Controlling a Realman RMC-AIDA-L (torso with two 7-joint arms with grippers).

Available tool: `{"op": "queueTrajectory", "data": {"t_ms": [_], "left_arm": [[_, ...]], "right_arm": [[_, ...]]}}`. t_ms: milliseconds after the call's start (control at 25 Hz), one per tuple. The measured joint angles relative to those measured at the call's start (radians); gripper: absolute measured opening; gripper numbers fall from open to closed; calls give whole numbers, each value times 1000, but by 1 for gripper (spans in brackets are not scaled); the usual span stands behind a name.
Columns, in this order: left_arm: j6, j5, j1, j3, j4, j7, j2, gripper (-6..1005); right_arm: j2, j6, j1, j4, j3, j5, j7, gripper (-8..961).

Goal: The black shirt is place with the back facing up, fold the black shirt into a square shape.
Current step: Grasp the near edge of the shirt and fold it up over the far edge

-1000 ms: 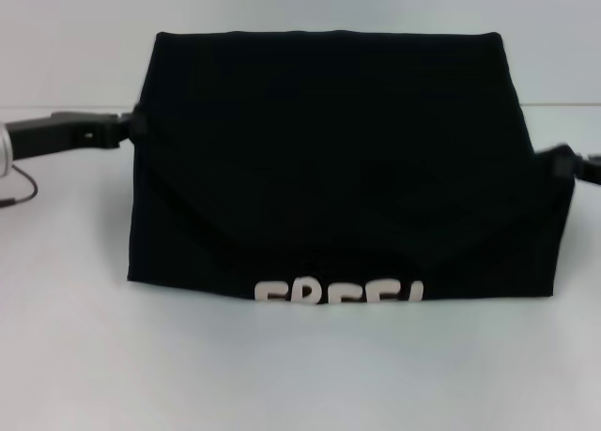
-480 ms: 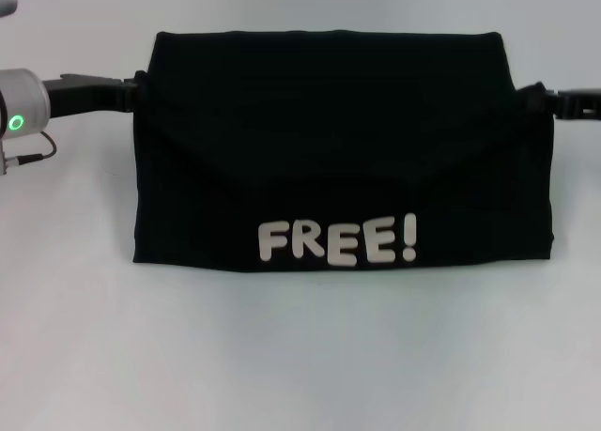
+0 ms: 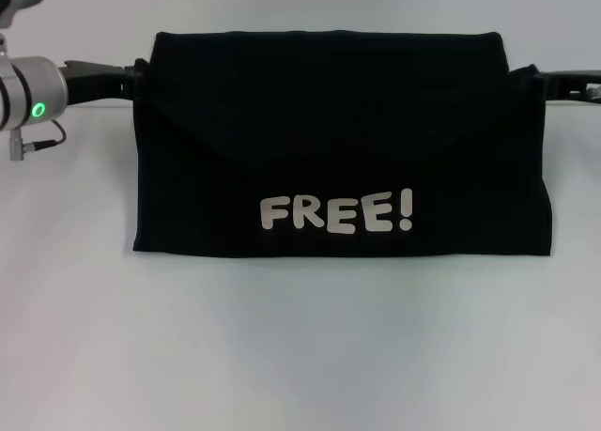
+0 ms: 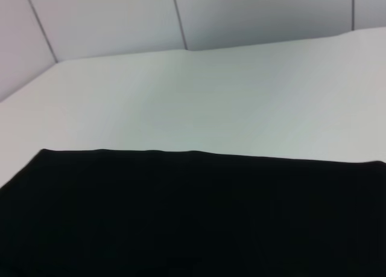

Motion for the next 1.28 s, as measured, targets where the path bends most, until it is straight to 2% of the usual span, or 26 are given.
{"op": "queueTrajectory", "data": {"t_ms": [280, 520, 600, 800, 880, 1040, 1160, 1280], "left_arm": [[-99, 0, -3, 68, -8, 0, -34, 19], [-129, 0, 4, 127, -8, -2, -47, 118], [-147, 0, 8, 127, -8, -6, -51, 150], [-150, 0, 33, 125, 6, -56, -54, 256], [-94, 0, 53, 129, 40, -107, -55, 337], [127, -6, 113, 131, 165, -190, -71, 513], [317, -39, 174, 132, 272, -205, -91, 658], [468, -59, 219, 133, 314, -205, -90, 766]], "right_arm": [[30, 62, 7, 17, -3, 2, 3, 64], [37, 64, -10, 11, -5, 2, 9, 65], [44, 70, -22, -2, -2, 2, 1, 175], [61, 83, -48, -46, -5, 18, -2, 377], [66, 64, -64, -71, -8, 33, -3, 466], [61, -46, -111, -106, -9, 99, -17, 663], [56, -172, -161, -122, -9, 179, -65, 673], [56, -287, -203, -127, -9, 224, -117, 684]]}}
